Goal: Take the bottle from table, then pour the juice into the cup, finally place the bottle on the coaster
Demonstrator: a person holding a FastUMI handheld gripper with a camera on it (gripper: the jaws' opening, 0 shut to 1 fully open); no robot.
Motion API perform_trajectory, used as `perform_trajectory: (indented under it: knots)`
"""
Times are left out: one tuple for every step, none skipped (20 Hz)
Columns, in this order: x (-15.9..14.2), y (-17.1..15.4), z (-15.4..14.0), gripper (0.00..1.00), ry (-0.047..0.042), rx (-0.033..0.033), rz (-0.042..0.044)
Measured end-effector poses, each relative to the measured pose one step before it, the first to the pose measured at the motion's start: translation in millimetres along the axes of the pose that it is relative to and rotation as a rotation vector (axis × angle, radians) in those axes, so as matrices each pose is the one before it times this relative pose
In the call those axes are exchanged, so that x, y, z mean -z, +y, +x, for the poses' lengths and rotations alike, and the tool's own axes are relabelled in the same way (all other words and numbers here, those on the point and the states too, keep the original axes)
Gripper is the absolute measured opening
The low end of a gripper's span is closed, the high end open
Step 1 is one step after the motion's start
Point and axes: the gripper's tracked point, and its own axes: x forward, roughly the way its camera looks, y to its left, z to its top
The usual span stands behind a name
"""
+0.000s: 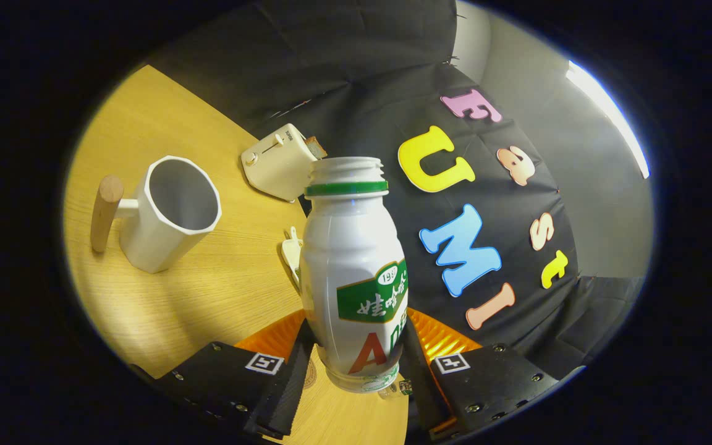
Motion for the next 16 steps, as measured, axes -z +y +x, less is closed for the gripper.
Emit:
perform_trajectory:
  knots:
    - [-2.23,1.37,0.54,0.74,-0.00384,0.00059,-0.01587]
    - [-2.65,1.50,-0.47,0.73,-0.00308,0.00040,-0.01607]
    - [-1.36,-0.79,2.69,0.74,-0.00161,0.00064,-0.01406]
    - [-1.47,1.04,-0.51,0.74,-0.00109,-0.00058,-0.01174]
    - [-1.95,1.40,0.04,0.74,-0.00089,-0.00137,-0.01149]
    - [-0.89,1.03,-0.22,0.74,-0.00163,-0.00181,-0.01339]
    - [-0.98,1.41,-1.20,0.74,-0.00158,0.00167,-0.01503]
    - [-0.71,0.80,-1.28,0.74,-0.00019,0.00413,-0.01944]
    - [-1.36,0.81,0.10,0.74,-0.00110,0.00578,-0.02104]
    - [-1.08,1.04,-0.49,0.74,-0.00222,0.00657,-0.02135]
    - [-0.81,-0.82,0.22,0.74,-0.00261,0.00620,-0.02005]
    - [-0.72,-0.68,-1.59,0.74,-0.00203,0.00858,-0.01908]
    - [-1.88,-0.77,-0.99,0.74,-0.00413,0.00646,-0.01920]
    - [-1.12,-0.94,-1.13,0.74,-0.00468,0.00819,-0.01732]
    - [-1.70,-1.48,-0.89,0.74,-0.00409,0.00635,-0.01673]
    - [-0.76,-0.07,-1.06,0.74,-0.00228,0.00446,-0.01463]
